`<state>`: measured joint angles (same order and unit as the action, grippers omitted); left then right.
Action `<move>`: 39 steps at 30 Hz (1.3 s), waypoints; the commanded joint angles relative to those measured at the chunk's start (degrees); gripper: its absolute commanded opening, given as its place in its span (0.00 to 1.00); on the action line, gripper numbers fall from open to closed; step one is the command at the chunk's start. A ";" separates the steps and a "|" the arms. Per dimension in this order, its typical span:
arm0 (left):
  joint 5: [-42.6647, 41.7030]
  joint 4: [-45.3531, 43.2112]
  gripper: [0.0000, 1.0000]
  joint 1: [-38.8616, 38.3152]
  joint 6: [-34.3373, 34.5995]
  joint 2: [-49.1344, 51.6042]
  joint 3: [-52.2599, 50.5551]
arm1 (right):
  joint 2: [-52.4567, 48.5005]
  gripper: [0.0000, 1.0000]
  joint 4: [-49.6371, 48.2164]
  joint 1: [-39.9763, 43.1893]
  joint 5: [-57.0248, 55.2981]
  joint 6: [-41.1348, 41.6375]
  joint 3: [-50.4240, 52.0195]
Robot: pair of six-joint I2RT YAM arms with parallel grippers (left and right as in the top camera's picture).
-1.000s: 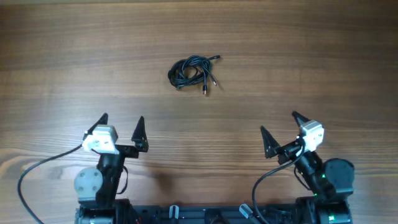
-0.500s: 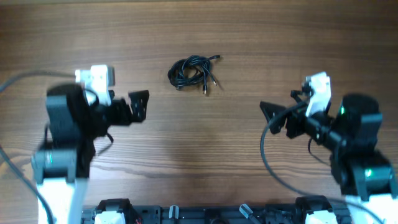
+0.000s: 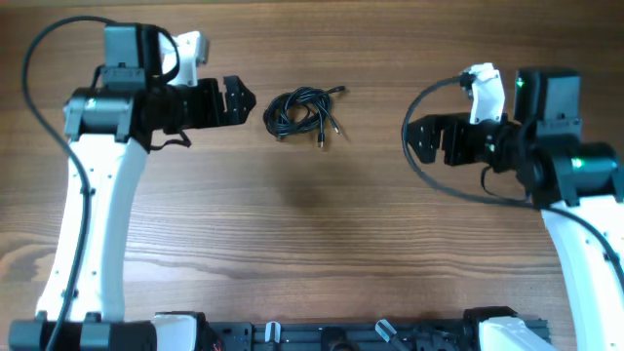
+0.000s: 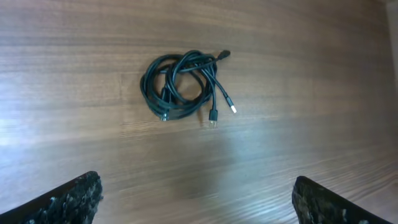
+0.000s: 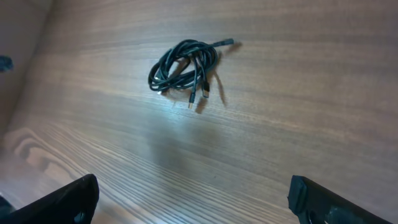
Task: Untangle cables
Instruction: 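Reach the left gripper down to the black cable bundle and grasp it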
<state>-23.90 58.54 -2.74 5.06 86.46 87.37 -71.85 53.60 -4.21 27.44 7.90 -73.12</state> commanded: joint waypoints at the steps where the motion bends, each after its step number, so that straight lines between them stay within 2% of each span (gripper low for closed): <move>1: -1.14 -1.44 1.00 -0.31 0.96 2.40 1.07 | -1.86 1.00 -1.11 -0.24 0.96 6.67 -1.33; 5: 0.55 -2.67 1.00 -0.55 11.85 8.31 0.98 | -2.54 1.00 -1.68 -0.24 0.74 6.75 -1.33; 7: 2.73 -2.97 0.91 -0.83 17.59 11.58 0.98 | -2.64 1.00 -2.10 -0.24 0.72 6.71 -1.33; 10: 7.10 -4.42 0.73 -2.34 24.24 16.59 0.98 | -2.69 1.00 -2.43 -0.24 0.72 6.75 -1.33; 12: 10.51 -5.53 0.70 -3.58 28.74 19.41 0.98 | -2.73 1.00 -2.40 -0.24 0.48 7.32 -1.33; 15: 11.34 -8.33 0.65 -5.35 32.92 22.75 0.98 | -2.84 1.00 -2.43 -0.24 0.48 7.32 -1.33; 16: 11.37 -10.10 0.58 -6.25 34.84 24.26 0.98 | -2.86 1.00 -2.40 -0.24 0.48 7.32 -1.33; 20: 11.37 -14.84 0.46 -7.93 40.26 27.54 0.98 | -2.95 1.00 -2.40 -0.24 0.48 7.30 -1.33; 29: 11.78 -17.59 0.49 -9.16 46.47 31.50 0.74 | -2.97 1.00 -2.19 -0.24 0.33 7.26 -1.27; 39: 11.34 -16.55 0.45 -10.21 47.98 34.95 0.59 | -3.74 1.00 -2.08 -0.24 -0.81 7.28 -1.27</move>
<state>-13.10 41.78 -11.84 51.83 119.17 87.61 -74.08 51.44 -4.21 27.29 14.81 -73.23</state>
